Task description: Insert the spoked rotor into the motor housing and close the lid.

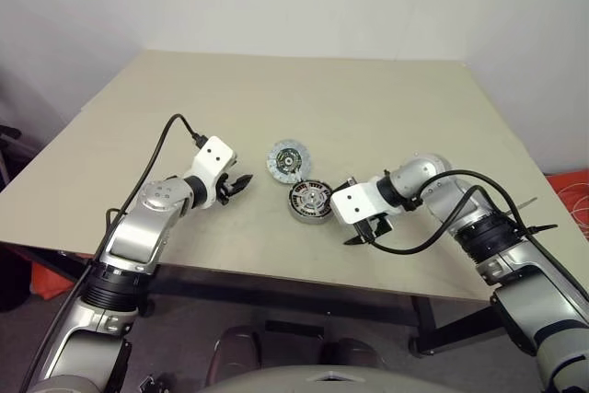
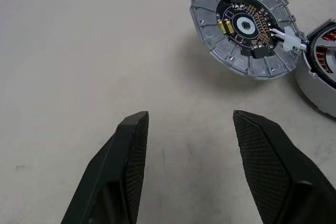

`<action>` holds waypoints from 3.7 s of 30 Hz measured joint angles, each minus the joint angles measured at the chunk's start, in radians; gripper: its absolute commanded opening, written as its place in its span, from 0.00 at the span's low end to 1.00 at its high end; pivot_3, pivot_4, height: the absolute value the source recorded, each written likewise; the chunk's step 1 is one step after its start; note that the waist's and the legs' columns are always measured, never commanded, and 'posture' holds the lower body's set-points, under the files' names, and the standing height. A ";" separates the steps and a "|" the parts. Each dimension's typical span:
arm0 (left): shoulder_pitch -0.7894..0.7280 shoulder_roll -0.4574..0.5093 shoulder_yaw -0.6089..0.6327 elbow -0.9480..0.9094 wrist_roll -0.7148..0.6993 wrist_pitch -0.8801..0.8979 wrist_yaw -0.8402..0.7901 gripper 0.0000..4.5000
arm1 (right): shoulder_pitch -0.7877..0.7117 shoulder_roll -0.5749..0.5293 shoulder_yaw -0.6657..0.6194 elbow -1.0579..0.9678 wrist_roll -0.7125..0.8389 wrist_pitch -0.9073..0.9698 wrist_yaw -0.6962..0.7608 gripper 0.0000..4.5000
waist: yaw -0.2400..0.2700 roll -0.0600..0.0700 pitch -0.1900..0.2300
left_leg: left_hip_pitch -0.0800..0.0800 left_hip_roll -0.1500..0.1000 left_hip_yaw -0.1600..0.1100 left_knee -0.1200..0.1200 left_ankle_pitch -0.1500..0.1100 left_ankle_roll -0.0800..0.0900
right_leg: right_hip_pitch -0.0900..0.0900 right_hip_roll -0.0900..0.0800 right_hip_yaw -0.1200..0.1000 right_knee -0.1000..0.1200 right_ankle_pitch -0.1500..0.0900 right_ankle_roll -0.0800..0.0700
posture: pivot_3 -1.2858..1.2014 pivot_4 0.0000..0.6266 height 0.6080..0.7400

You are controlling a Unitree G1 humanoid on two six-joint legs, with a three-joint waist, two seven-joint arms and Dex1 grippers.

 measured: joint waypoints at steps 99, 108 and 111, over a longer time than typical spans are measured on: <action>0.062 -0.022 0.035 -0.011 0.005 -0.008 0.067 0.60 | -0.334 0.407 -0.237 -0.012 0.277 1.758 -0.480 0.00 | 0.000 0.001 0.001 | -0.005 0.000 0.000 -0.003 0.004 -0.007 | -0.007 0.000 0.000 0.001 0.000 0.000 | 0.52 0.00 1.00; 0.092 -0.004 0.040 -0.035 0.005 0.006 0.075 0.60 | -0.428 0.604 -0.463 0.153 0.283 1.841 -0.774 0.00 | -0.005 0.002 0.001 | -0.004 0.000 0.000 -0.005 0.006 -0.011 | -0.009 0.000 0.001 0.003 -0.001 0.000 | 0.52 0.00 1.00; 0.093 -0.002 0.041 -0.052 0.005 0.008 0.078 0.60 | -0.439 0.678 -0.561 0.174 0.262 1.841 -0.901 0.00 | -0.007 0.002 0.001 | -0.004 -0.001 0.000 -0.008 0.008 -0.014 | -0.011 0.000 0.001 0.004 -0.001 -0.001 | 0.52 0.00 1.00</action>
